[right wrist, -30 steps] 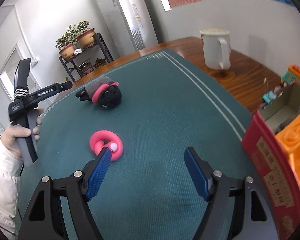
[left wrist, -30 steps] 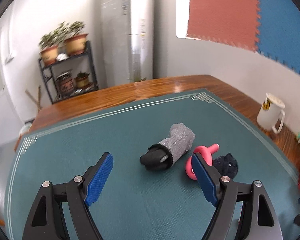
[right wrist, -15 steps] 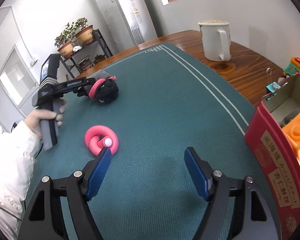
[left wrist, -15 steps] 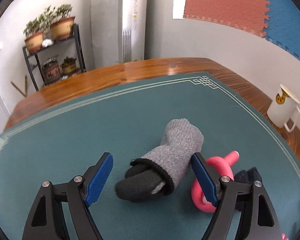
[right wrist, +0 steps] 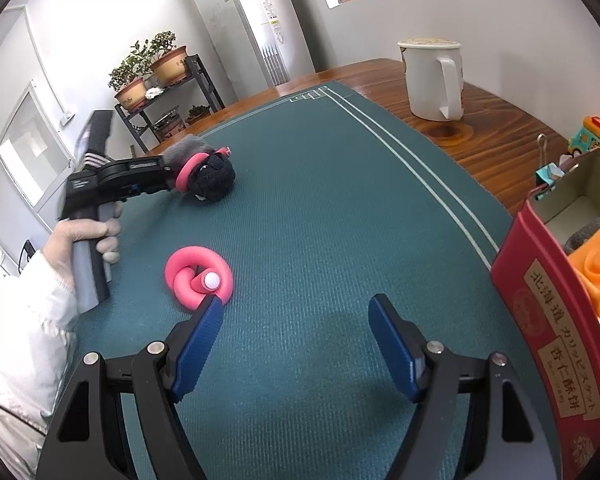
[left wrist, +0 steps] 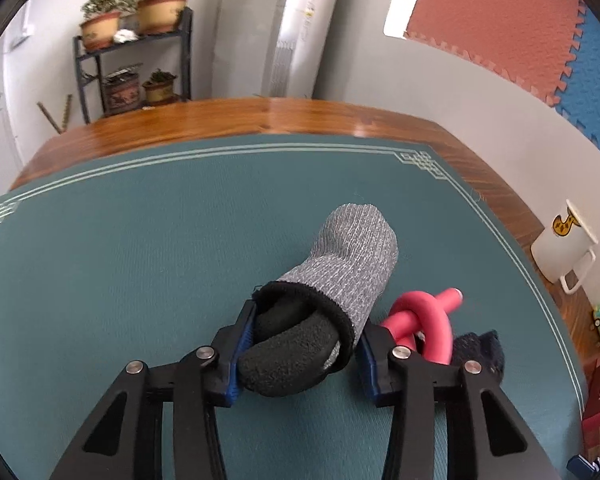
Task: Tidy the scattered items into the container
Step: 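Grasp the grey-and-black sock with the left tool while the right tool grasps the pink foam knot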
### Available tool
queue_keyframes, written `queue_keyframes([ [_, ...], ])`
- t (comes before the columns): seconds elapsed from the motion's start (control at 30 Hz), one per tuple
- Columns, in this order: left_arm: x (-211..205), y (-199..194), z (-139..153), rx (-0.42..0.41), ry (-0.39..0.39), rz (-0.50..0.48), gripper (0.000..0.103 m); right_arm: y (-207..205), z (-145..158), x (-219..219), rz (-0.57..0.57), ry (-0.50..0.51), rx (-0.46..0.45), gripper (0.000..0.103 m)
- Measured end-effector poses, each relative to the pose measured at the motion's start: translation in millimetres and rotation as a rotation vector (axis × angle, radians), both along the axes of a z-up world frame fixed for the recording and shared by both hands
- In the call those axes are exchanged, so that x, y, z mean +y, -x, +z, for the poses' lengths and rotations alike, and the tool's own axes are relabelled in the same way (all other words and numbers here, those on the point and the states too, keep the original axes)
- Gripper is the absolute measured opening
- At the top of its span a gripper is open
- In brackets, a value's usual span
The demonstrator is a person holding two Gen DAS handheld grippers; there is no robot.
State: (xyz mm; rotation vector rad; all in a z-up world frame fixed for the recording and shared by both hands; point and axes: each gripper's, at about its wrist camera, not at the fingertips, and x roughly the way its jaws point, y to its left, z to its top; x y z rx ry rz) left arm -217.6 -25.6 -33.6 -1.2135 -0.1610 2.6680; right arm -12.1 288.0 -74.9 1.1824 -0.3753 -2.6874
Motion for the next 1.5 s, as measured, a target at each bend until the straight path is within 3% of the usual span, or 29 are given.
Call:
queue_keyframes([
  [0.37,-11,-92,37,0.066,-0.017,-0.013,0.046,-3,3,-5,0.024,-0.010,0.032,0.079],
  [0.73,-17,-161,36,0.085,-0.035,-0.009,0.046,1,0,-11,0.045,-0.019,0.026,0.079],
  [1.13,-30,-168,31,0.087,-0.088,-0.002,0.046,18,12,-59,0.205,-0.145,0.017,0.079],
  [1.5,-32,-163,31,0.076,-0.087,0.008,0.046,61,-11,-82,0.272,-0.195,-0.062,0.079],
])
